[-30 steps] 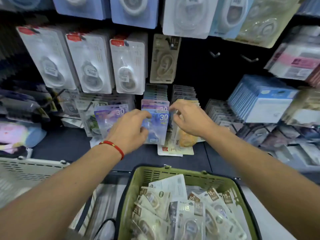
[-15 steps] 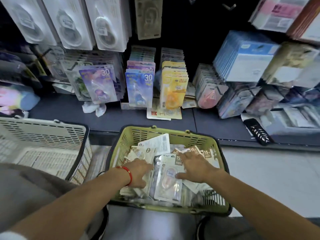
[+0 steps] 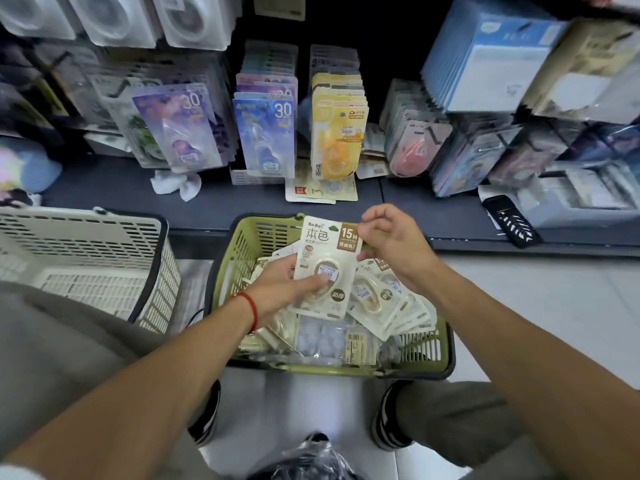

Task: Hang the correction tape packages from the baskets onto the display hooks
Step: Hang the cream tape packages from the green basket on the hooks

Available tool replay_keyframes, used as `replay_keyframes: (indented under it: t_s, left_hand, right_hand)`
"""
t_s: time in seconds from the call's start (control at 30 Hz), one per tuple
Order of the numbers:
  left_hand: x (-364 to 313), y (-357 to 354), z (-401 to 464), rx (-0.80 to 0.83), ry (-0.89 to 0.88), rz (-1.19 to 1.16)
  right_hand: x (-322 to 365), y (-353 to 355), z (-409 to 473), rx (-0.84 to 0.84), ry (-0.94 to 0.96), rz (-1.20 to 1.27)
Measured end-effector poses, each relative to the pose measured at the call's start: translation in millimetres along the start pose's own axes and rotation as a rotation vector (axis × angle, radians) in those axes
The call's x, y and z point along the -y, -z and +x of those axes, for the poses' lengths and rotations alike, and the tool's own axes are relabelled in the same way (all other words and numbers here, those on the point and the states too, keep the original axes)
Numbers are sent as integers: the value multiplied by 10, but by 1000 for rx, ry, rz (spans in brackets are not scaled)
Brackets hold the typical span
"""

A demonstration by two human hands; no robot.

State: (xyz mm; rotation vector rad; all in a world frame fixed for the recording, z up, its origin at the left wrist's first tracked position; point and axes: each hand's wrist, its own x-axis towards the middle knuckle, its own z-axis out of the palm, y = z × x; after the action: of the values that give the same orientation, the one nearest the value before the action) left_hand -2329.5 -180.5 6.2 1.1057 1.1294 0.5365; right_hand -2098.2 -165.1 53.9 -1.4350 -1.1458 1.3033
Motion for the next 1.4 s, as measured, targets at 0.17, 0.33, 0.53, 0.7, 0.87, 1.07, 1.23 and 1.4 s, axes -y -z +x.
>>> replay_keyframes:
  t_s: [0.17, 0.33, 0.53, 0.7, 0.87, 1.07, 1.23, 1.4]
  left_hand:
    - [119, -45, -2, -165, 39, -84]
    - [310, 60, 15, -302, 116, -73]
    - [304, 9, -1, -366, 176, -177]
    - [226, -143, -34, -356, 145, -271]
    - [209, -422, -46, -221, 165, -466]
    - [312, -368, -45, -323, 144, -413]
    - [316, -306, -74, -319, 132, -406]
    - [298, -348, -93, -307, 89, -399]
  right_hand:
    - [-288, 191, 55, -47, -166, -737]
    - [-770, 88, -169, 195, -285, -1437]
    - [-850, 157, -174, -27, -305, -1298]
    - [-565, 328, -168, -295, -240, -634]
    - [-582, -278, -409, 16, -189, -353]
    - [-841, -165, -364, -121, -158, -854]
    - [-1095, 288, -362, -61, -394, -1320]
    - [-1053, 306, -391, -341, -271, -1086]
